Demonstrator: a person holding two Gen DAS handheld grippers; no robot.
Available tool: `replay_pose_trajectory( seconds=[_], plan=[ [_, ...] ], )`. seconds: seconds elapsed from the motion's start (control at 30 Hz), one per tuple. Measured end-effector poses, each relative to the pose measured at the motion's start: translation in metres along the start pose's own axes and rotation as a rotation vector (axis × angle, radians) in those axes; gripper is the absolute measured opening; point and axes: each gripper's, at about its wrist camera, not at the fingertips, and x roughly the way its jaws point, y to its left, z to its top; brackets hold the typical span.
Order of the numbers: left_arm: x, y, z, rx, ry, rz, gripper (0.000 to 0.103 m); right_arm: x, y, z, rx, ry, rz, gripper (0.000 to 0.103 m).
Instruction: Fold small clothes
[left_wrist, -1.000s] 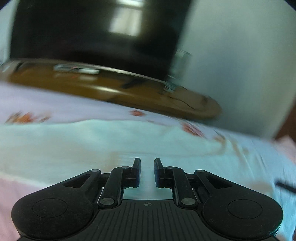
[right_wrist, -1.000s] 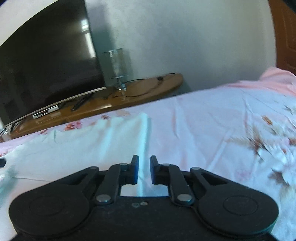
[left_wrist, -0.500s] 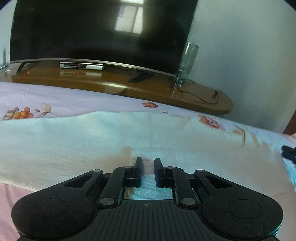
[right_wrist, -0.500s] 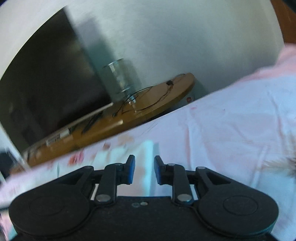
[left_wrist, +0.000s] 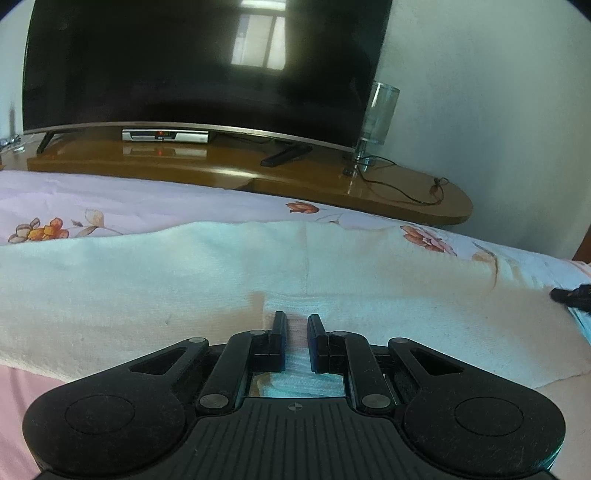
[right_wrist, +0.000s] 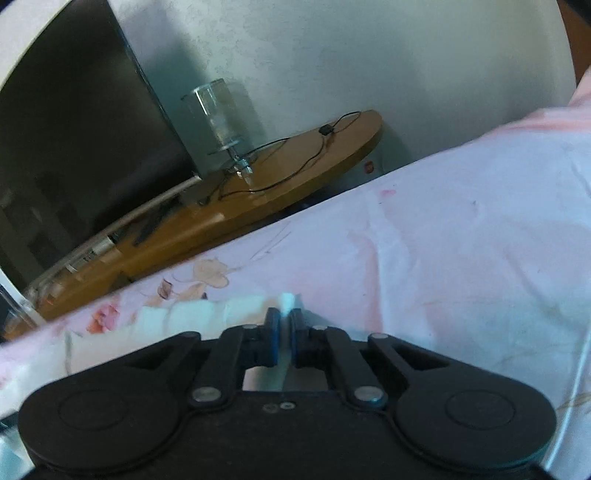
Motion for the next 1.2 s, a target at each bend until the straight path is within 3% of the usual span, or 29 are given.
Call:
replay_pose_trajectory(
  seconds=[0.03,0.07,0.1,0.13,0.2,0.27,0.3,0.33,0.4,0.43,0.5,0.57,0.6,0.7,0.73,0.77,0.83,1.1,1.2],
  plan=[
    [0.000,0.001,0.000,-0.001,-0.001,-0.003,0.014,-0.010,0.012,-0.001,-0.047,-0.017,-0.044,0.017],
    [0.000,0.001,0.000,-0.002,-0.001,-0.006,0.014,-0.024,0.025,-0.003,-0.103,-0.070,-0.072,0.022],
    [-0.001,0.001,0.000,0.001,-0.005,-0.009,0.014,-0.042,0.034,-0.009,-0.146,-0.129,-0.054,0.023],
    [-0.001,0.001,0.000,0.002,-0.006,-0.009,0.014,-0.052,0.040,-0.015,-0.176,-0.131,-0.021,0.022],
    [-0.002,0.000,0.000,0.006,-0.007,-0.006,0.014,-0.042,0.051,-0.034,-0.264,0.017,-0.046,0.020],
    [-0.008,0.002,0.002,0.012,0.009,-0.021,0.020,-0.046,0.063,-0.051,-0.348,0.012,-0.120,0.021],
    [-0.017,0.005,0.002,0.009,0.015,-0.048,0.053,-0.054,0.066,-0.050,-0.318,0.011,-0.133,0.021],
    [-0.029,0.012,0.000,-0.007,0.011,-0.053,0.103,-0.067,0.066,-0.048,-0.265,-0.012,-0.105,0.024],
    [-0.065,0.036,-0.013,-0.028,-0.085,-0.024,0.103,-0.091,0.066,-0.049,-0.195,-0.055,-0.060,0.029],
    [-0.077,0.050,-0.017,-0.037,-0.096,-0.019,0.103,-0.100,0.067,-0.052,-0.193,-0.062,-0.064,0.032],
    [-0.104,0.099,-0.028,-0.152,-0.107,0.014,0.102,-0.118,0.064,-0.062,-0.200,-0.062,-0.062,0.036],
    [-0.125,0.152,-0.037,-0.324,-0.142,0.059,0.094,-0.130,0.059,-0.073,-0.200,-0.044,-0.062,0.037],
    [-0.135,0.184,-0.042,-0.433,-0.164,0.089,0.085,-0.134,0.057,-0.079,-0.203,-0.031,-0.069,0.037],
    [-0.151,0.260,-0.057,-0.731,-0.216,0.120,0.081,-0.150,0.044,-0.091,-0.180,-0.008,-0.096,0.037],
    [-0.152,0.276,-0.059,-0.779,-0.225,0.138,0.080,-0.158,0.042,-0.093,-0.160,-0.004,-0.100,0.037],
    [-0.151,0.286,-0.061,-0.810,-0.224,0.145,0.078,-0.160,0.040,-0.094,-0.134,0.000,-0.103,0.037],
    [-0.144,0.306,-0.063,-0.859,-0.216,0.142,0.061,-0.169,0.038,-0.097,-0.089,0.000,-0.102,0.037],
    [-0.111,0.342,-0.050,-0.967,-0.214,0.155,0.035,-0.164,0.047,-0.096,-0.002,-0.020,-0.055,0.037],
    [-0.097,0.345,-0.034,-0.918,-0.151,0.208,0.004,-0.160,0.049,-0.098,-0.019,-0.008,-0.050,0.037]
  ],
)
